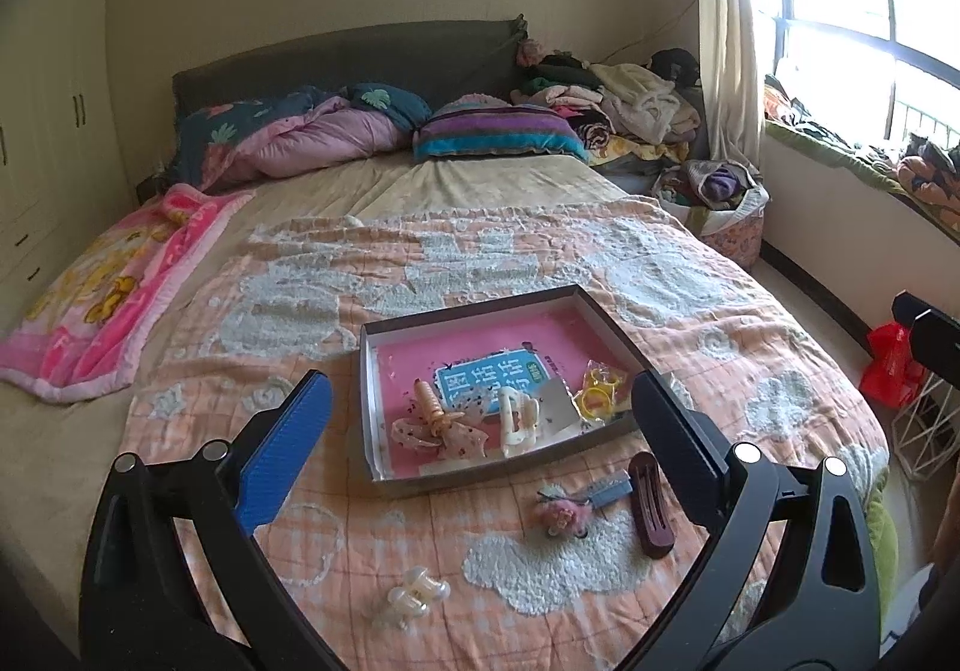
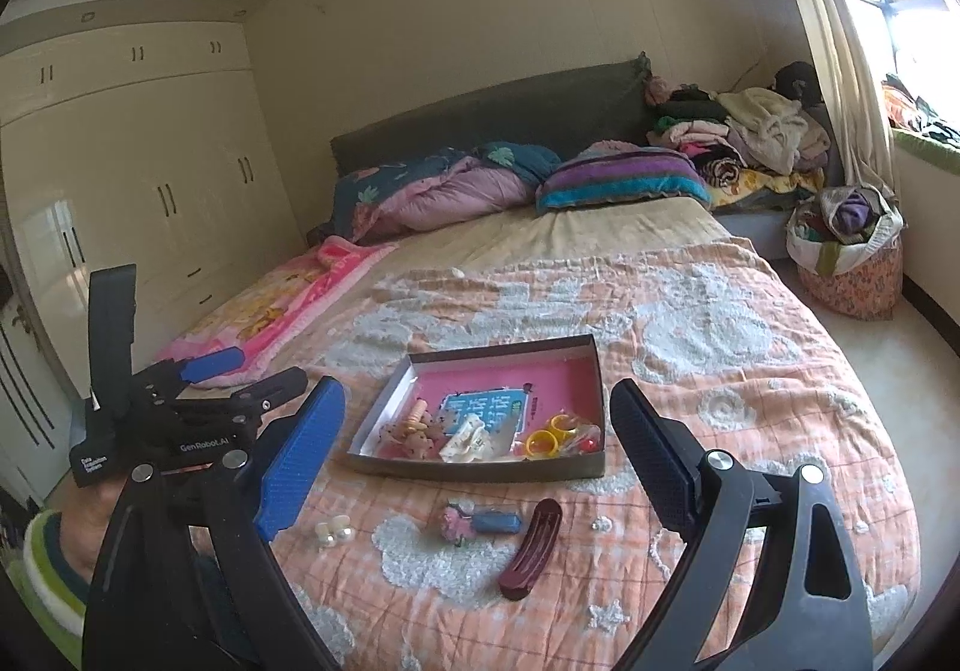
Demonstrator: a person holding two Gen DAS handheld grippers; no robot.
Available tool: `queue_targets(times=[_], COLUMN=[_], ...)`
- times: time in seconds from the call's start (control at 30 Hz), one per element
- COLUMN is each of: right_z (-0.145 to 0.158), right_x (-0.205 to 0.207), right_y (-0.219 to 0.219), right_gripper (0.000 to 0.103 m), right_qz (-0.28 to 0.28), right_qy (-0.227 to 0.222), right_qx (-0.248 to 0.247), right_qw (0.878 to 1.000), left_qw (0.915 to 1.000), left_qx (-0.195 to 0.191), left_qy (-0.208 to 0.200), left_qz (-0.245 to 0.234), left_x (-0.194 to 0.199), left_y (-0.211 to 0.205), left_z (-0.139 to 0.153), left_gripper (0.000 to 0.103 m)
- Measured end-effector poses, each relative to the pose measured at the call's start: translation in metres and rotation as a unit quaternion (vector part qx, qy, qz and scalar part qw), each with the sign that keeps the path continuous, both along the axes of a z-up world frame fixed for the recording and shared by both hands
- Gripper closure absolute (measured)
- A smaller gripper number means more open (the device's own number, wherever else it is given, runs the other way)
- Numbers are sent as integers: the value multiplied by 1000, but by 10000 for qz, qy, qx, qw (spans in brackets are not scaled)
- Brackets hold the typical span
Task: Organize jewelry
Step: 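Withdraw both open tools from the tray toward the comb and pom-pom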
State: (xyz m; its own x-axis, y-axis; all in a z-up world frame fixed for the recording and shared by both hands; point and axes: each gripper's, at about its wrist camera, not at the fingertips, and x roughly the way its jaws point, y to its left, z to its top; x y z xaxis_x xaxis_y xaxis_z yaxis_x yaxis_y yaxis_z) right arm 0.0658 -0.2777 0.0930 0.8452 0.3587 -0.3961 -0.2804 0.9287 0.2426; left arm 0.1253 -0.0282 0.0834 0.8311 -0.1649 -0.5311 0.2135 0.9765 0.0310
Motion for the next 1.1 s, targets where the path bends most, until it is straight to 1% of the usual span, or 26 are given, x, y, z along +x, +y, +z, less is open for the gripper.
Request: queue_targets(times=[0.23, 0.5, 0.8, 0.87, 1.1], right_z=[3, -2, -25, -32, -58], right_x=[-11, -18, -19, -18, -21], right_y=[2, -2, -3, -2, 5], right_gripper=[14, 14, 14, 14, 14], right_qz=[23, -28, -124, -143, -171], right_qy=[-35, 31, 352, 448, 625], right_qx=[-73, -130, -251, -273, -631], right_qw=[10000, 9999, 9990, 9985, 9959], left_qw=[10000, 9999, 9992, 9991, 9980], left_qx=[8, 93, 206, 161, 203], left_qy=[-32, 24, 200, 241, 443], left_qz=[9, -90, -268, -317, -404], left_x=[-12, -20, -26, -27, -25], left_y=[1, -6, -16, -18, -24], left_z=[1, -8, -29, -33, -55], left_gripper=[10, 10, 10, 10, 10])
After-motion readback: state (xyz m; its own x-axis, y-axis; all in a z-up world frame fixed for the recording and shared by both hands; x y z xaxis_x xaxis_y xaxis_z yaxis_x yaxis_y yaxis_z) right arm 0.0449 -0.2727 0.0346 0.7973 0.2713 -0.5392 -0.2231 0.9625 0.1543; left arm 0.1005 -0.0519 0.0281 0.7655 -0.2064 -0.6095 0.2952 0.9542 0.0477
